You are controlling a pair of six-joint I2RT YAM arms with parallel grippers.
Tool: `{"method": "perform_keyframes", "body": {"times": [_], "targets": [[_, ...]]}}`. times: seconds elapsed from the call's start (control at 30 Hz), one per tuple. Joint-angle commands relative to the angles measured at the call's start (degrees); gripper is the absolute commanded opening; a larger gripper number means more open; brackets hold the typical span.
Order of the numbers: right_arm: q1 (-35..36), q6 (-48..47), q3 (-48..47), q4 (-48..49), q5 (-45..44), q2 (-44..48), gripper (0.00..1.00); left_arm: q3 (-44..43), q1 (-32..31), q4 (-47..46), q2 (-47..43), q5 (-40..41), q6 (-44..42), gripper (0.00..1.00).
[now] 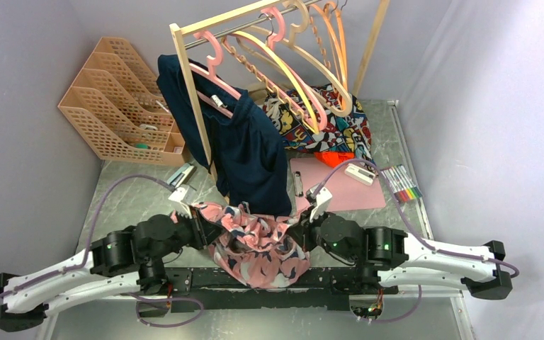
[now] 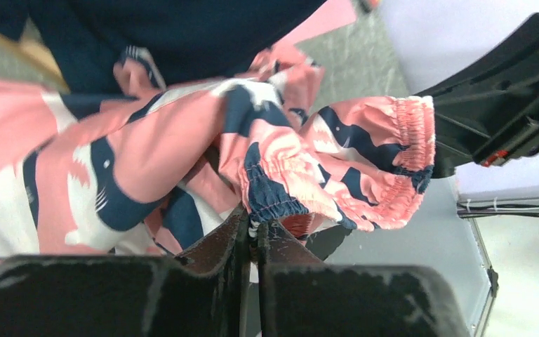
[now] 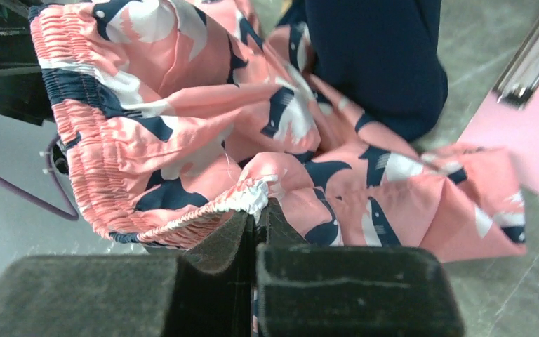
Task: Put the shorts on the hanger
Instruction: Adjust the shorts at the center of the board.
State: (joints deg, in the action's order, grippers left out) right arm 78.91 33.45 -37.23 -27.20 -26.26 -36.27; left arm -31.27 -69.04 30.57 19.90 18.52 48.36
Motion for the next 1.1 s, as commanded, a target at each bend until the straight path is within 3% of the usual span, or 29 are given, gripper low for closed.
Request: {"method": "perform_keyframes", "body": {"times": [0.0, 0.07, 0.27, 0.37, 0.53, 0.67, 0.97, 1.07], "targets": [[-0.17, 12.79, 3.21, -2.30, 0.86, 0.28, 0.00, 2.27, 0.30, 2.98, 5.95, -2.33, 10.84, 0.11], [-0.16, 15.90, 4.95, -2.74, 2.37, 0.62, 0.02, 3.00, 0.24, 3.07, 8.52, -3.24, 12.43, 0.10], [-0.10, 13.42, 6.22, -0.97, 8.65, 4.06, 0.57, 2.16, 0.05, 8.51, 13.65, -1.79, 15.52, 0.07], [-0.10, 5.58, 2.76, 0.95, 13.26, 4.78, 0.67, 1.84, -0.05, 10.72, 13.11, 0.07, 15.63, 0.07], [-0.12, -2.59, -5.79, 1.02, 13.94, -1.27, 0.66, 3.03, -0.05, 9.47, 10.30, 1.50, 15.39, 0.07], [-0.08, -6.02, -8.87, 3.40, 13.34, -8.75, 0.55, 3.50, -0.05, 8.46, 9.61, 2.17, 15.10, 0.07], [2.92, -9.60, -5.06, 5.42, 21.28, -18.65, 0.38, 2.51, -0.05, 9.67, 9.04, 2.87, 15.12, 0.07], [3.27, -10.04, -4.09, 5.28, 27.41, -20.70, 0.37, 2.93, -0.05, 9.39, 7.73, 3.38, 15.00, 0.07]]}}
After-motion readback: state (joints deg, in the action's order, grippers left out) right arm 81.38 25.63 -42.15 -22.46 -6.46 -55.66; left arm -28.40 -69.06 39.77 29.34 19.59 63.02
